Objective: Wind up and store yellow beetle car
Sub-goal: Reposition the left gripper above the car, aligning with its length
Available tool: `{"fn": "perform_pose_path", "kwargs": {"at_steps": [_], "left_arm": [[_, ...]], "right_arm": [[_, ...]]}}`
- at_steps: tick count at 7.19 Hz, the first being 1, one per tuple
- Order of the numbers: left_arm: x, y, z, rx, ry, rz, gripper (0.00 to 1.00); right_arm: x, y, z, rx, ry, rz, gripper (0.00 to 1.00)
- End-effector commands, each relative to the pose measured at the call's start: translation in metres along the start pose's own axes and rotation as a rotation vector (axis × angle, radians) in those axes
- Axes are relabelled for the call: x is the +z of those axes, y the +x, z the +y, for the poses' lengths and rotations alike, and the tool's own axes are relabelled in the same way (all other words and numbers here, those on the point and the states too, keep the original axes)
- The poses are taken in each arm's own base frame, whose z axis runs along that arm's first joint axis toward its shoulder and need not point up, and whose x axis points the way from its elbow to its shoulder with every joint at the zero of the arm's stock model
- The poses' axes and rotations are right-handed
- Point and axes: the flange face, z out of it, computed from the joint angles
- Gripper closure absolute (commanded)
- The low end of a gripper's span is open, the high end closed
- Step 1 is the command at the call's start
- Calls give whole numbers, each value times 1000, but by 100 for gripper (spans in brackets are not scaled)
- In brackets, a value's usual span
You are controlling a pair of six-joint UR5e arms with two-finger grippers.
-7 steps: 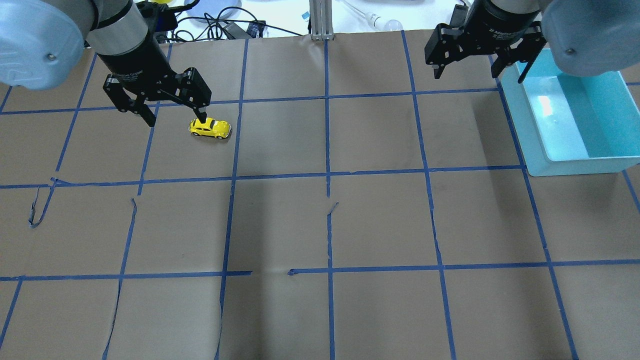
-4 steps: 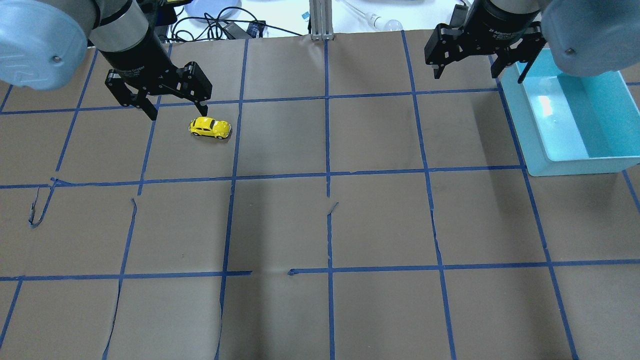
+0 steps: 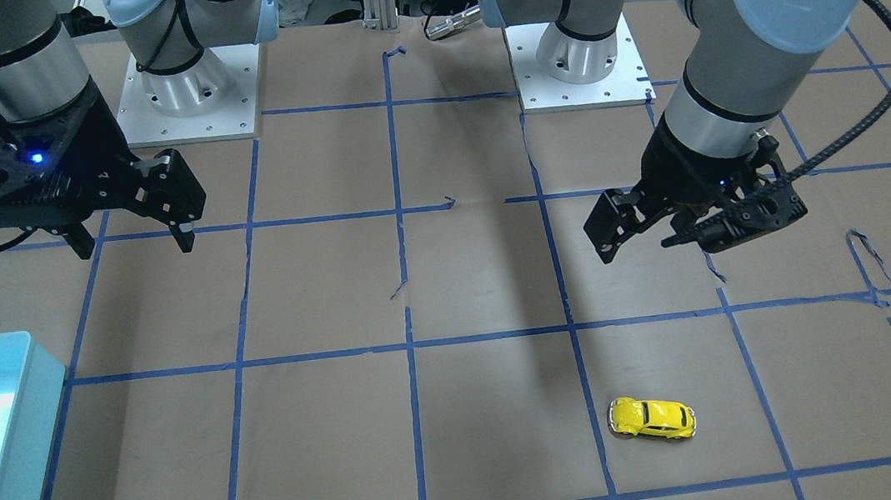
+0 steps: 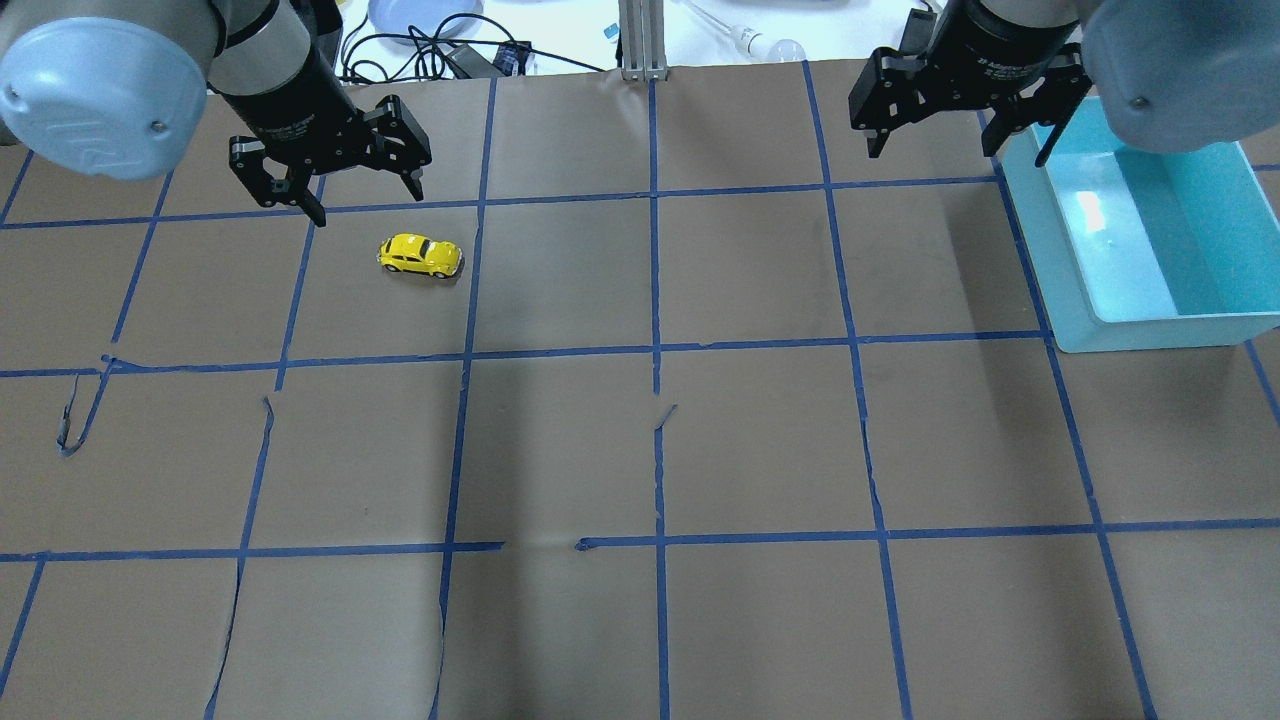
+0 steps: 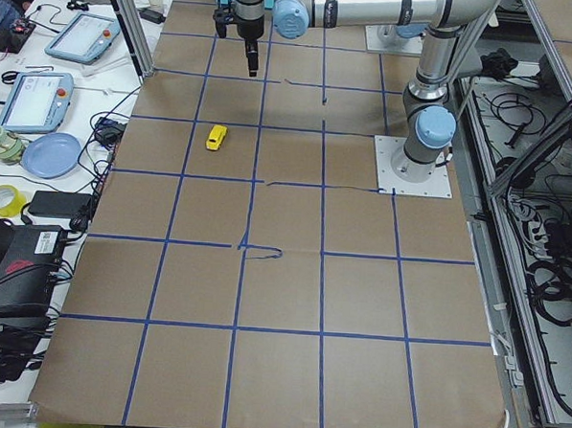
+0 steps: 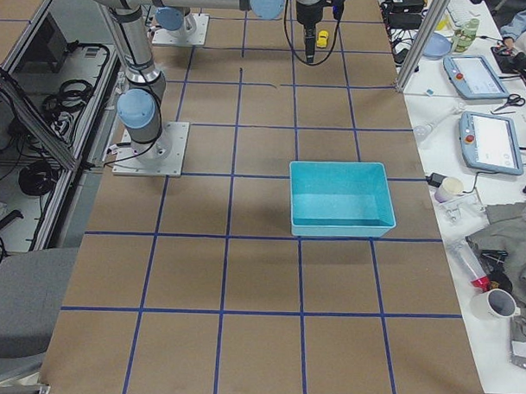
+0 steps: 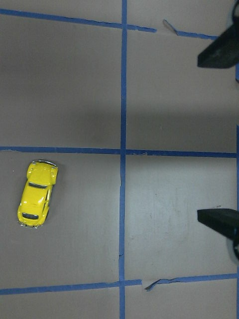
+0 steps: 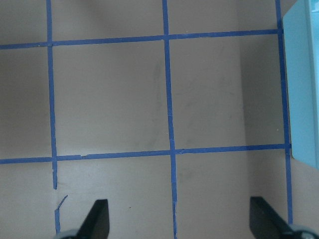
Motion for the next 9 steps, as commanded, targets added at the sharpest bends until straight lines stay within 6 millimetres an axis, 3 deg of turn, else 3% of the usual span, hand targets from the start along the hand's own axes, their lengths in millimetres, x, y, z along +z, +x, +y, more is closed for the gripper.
{"fn": "perform_pose_path", "kwargs": {"at_steps": [1,3,6,9], "left_arm": [[23,5,-19,-260,28,7,0],[52,3,-39,-392,22,3,0],[105,-5,-64,-794,-27,-32,0],[156,-7,-87,-882,-25,-33,0]], "right_arm": [[0,0,0,0,0,0,0],[0,0,0,0,0,0,0],[1,0,0,2,-2,0,0],[0,0,0,-1,3,0,0]]}}
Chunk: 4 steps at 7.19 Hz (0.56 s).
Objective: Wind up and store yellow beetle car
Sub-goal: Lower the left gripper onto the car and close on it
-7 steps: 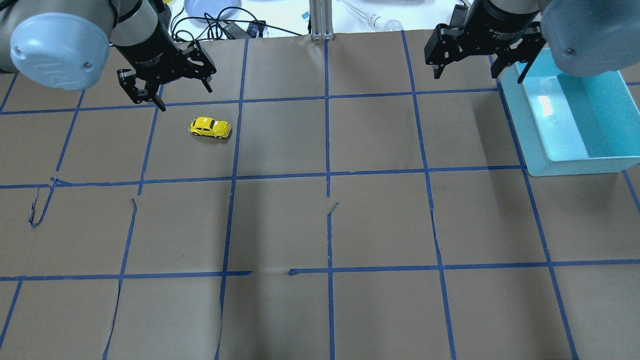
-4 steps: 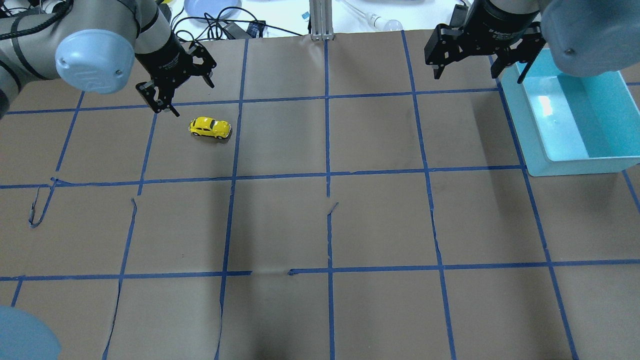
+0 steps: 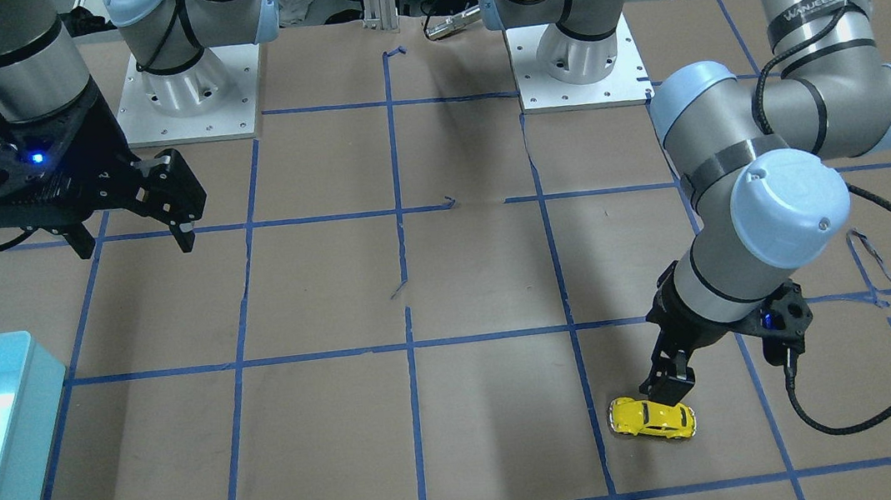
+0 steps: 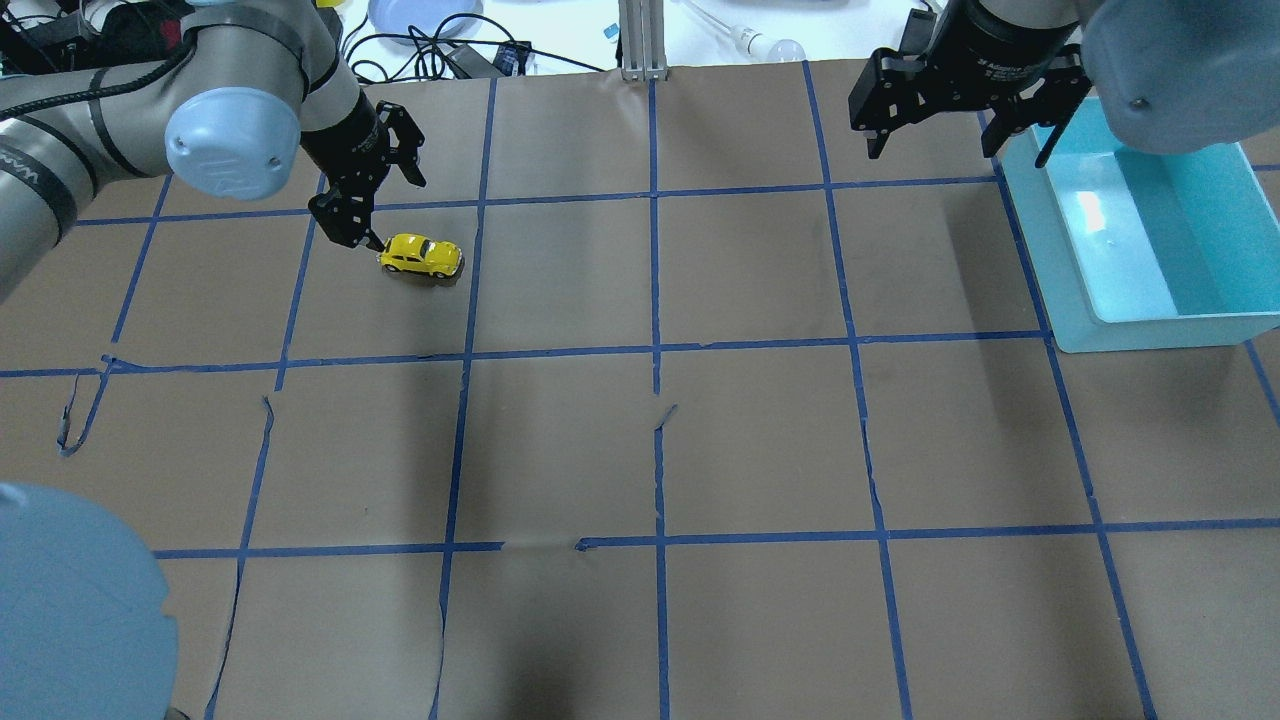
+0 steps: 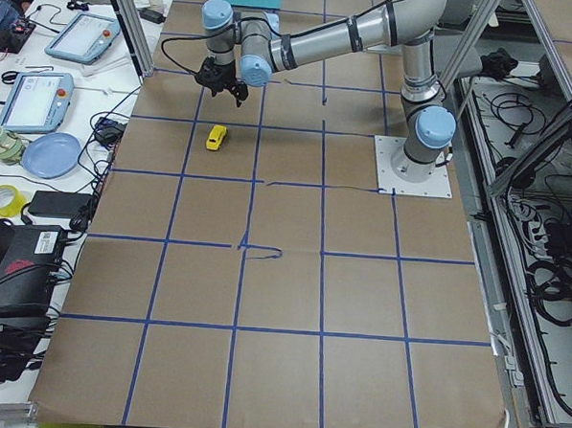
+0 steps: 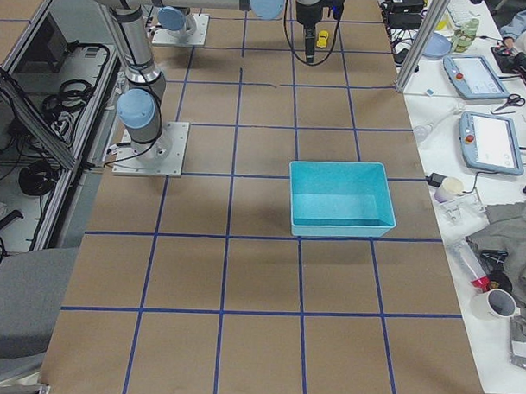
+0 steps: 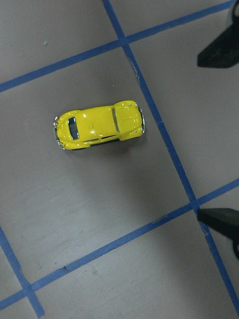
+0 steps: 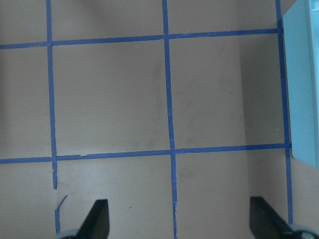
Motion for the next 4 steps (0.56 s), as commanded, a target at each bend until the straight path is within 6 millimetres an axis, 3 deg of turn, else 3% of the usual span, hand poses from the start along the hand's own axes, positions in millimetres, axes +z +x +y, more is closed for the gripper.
{"fn": "perform_pose_path", "kwargs": {"at_steps": [1,4], "left_arm": [[35,7,-12,-57,-10,-23,0],[75,16,-20,-153,-13,-34,0]], "right_arm": [[0,0,-1,-4,6,0,0],[0,0,-1,1,6,0,0]]}}
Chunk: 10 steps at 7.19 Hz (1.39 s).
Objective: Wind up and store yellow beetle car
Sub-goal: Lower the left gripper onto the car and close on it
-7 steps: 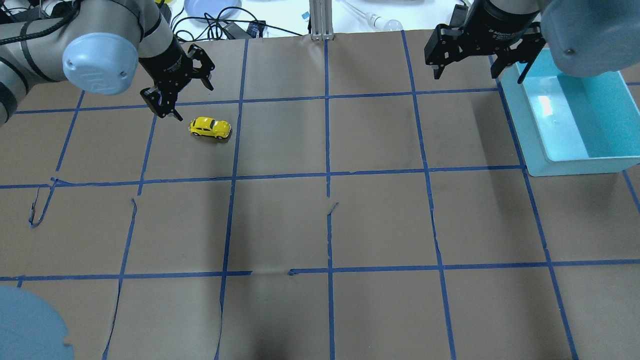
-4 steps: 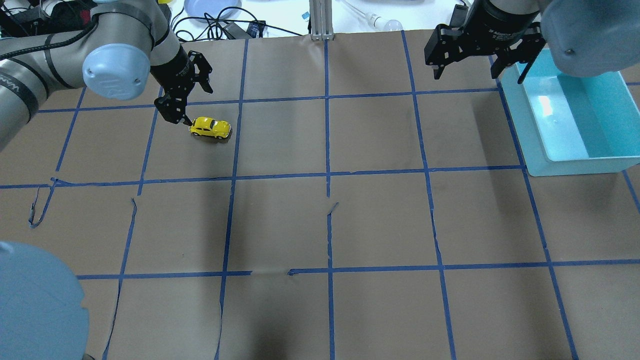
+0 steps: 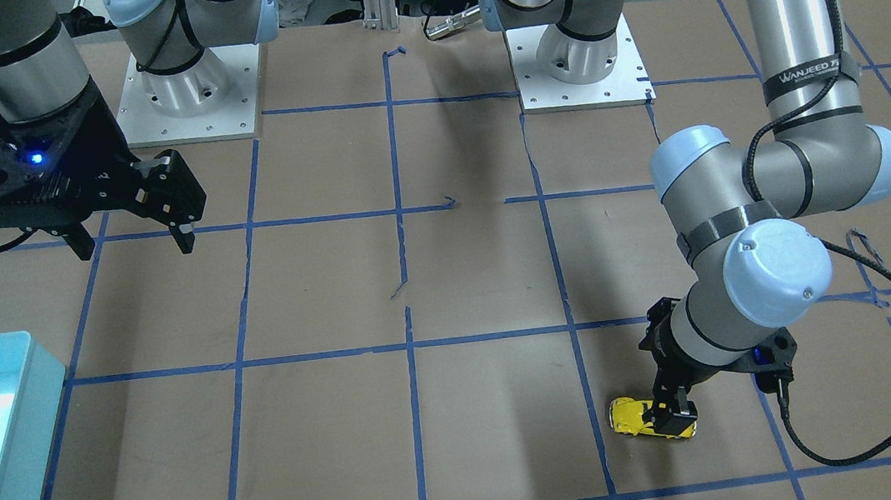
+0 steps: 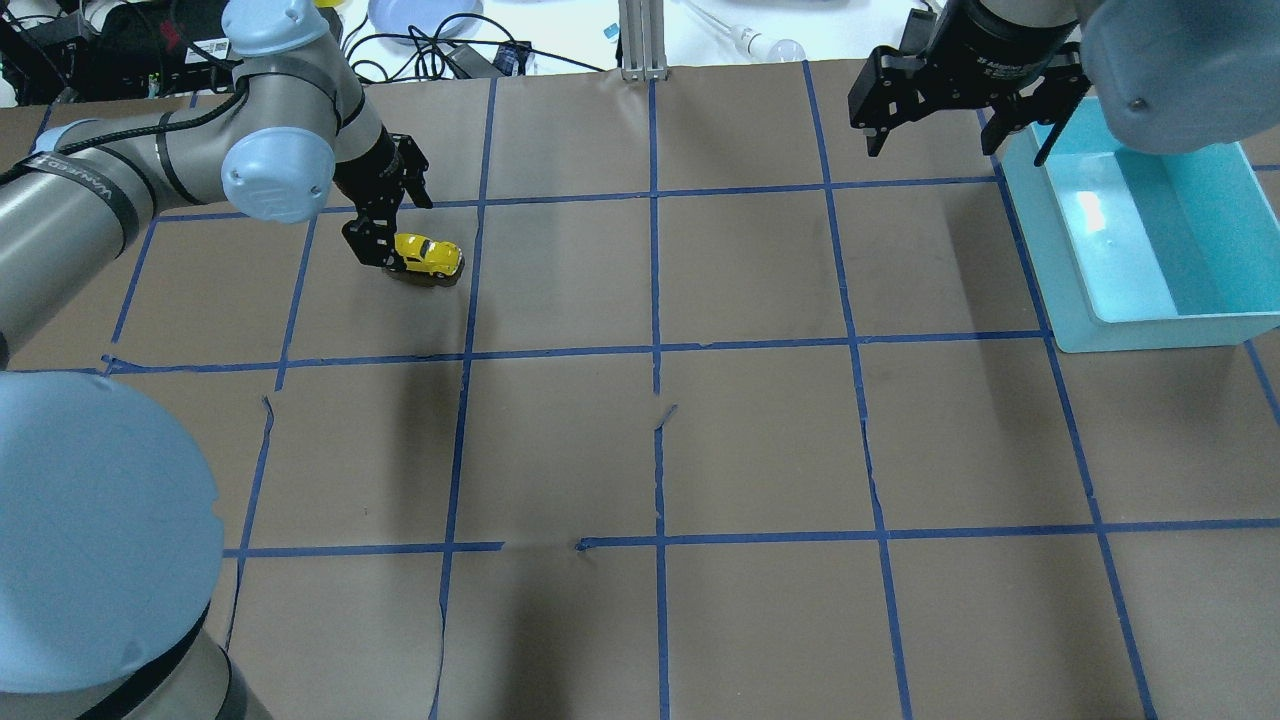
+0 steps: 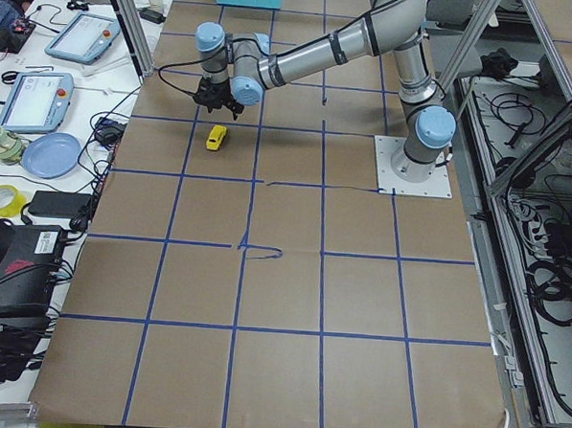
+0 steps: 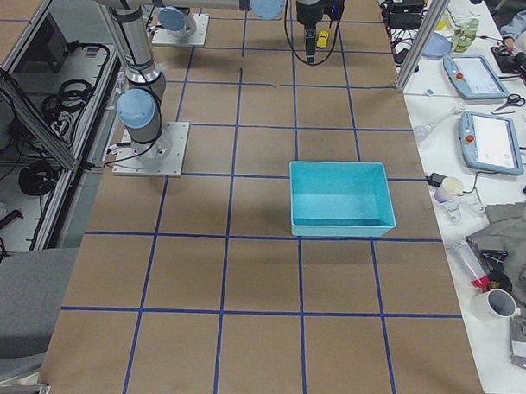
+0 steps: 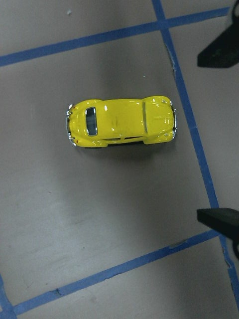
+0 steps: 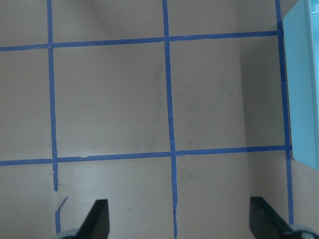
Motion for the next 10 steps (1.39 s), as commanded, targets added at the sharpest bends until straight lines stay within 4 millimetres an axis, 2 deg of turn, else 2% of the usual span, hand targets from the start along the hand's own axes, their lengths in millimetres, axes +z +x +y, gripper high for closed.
{"fn": "perform_pose_path", "kwargs": {"at_steps": [1,4,5,7,8,9,10], "left_arm": [[29,10,-8,-14,0,-1,0],[56,19,-17,-18,8,18,0],[61,16,-20,-23,5,9,0],[58,14,-32,-41,6,11,0],[59,15,-32,-44,4,12,14],[57,15,-31,-41,5,13,50],[53,17,-32,-42,-1,21,77]], "right_arm": [[0,0,0,-1,2,-1,0],[0,0,0,1,3,-1,0],[1,0,-1,1,2,-1,0],[1,0,-1,-1,2,-1,0],[1,0,-1,1,2,-1,0],[1,0,-1,1,2,-1,0],[1,0,-1,-5,2,-1,0]]}}
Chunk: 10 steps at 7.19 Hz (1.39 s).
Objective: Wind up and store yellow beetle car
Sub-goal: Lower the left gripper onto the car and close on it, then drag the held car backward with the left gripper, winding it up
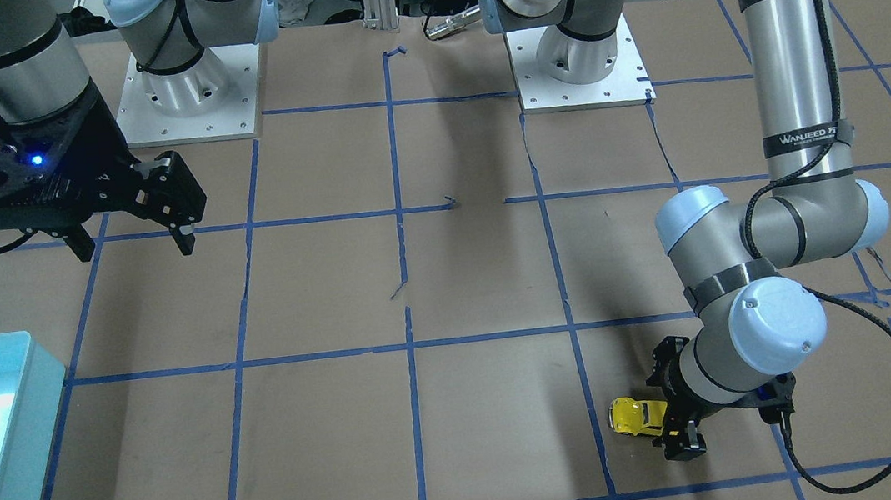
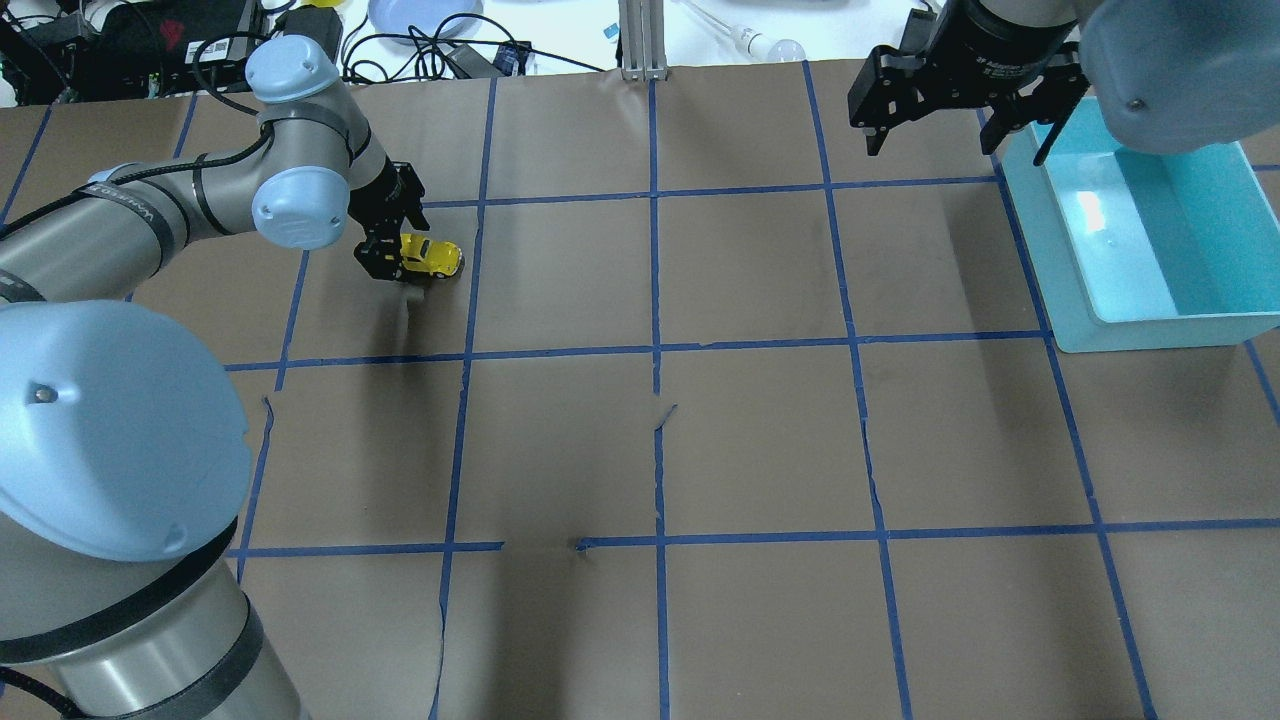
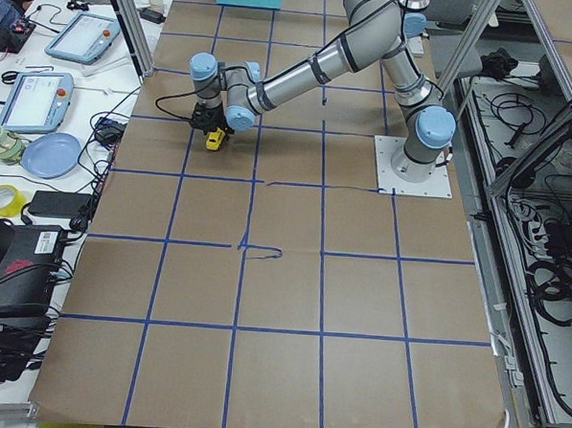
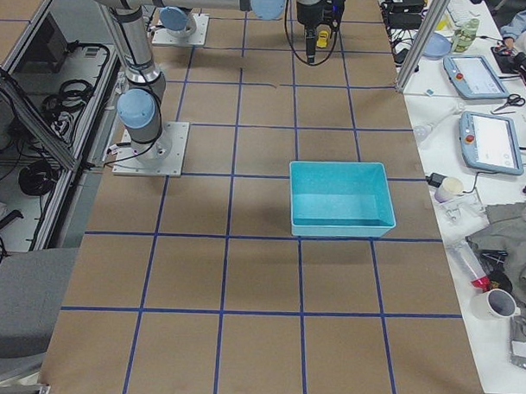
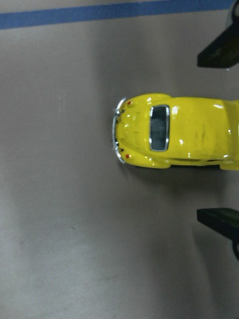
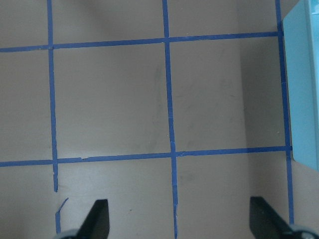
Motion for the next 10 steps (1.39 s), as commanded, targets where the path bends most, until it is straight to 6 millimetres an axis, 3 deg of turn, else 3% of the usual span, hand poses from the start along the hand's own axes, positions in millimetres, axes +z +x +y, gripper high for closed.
{"fn": "perform_pose_path", "kwargs": {"at_steps": [1,4,5,8,10], "left_arm": [[-3,2,0,-6,-11,4,100],[-25,2,7,-48,-40,37,100],[-36,5,21,-93,-134,73,100],[-37,9,76,-211,-194,72,100],[-29,9,83,-247,-236,57,100]], "right_arm": [[0,0,0,-5,0,2,0],[0,0,0,-5,0,2,0],[0,0,0,-5,0,2,0],[0,0,0,-3,0,2,0],[2,-1,1,4,-5,-15,0]]}}
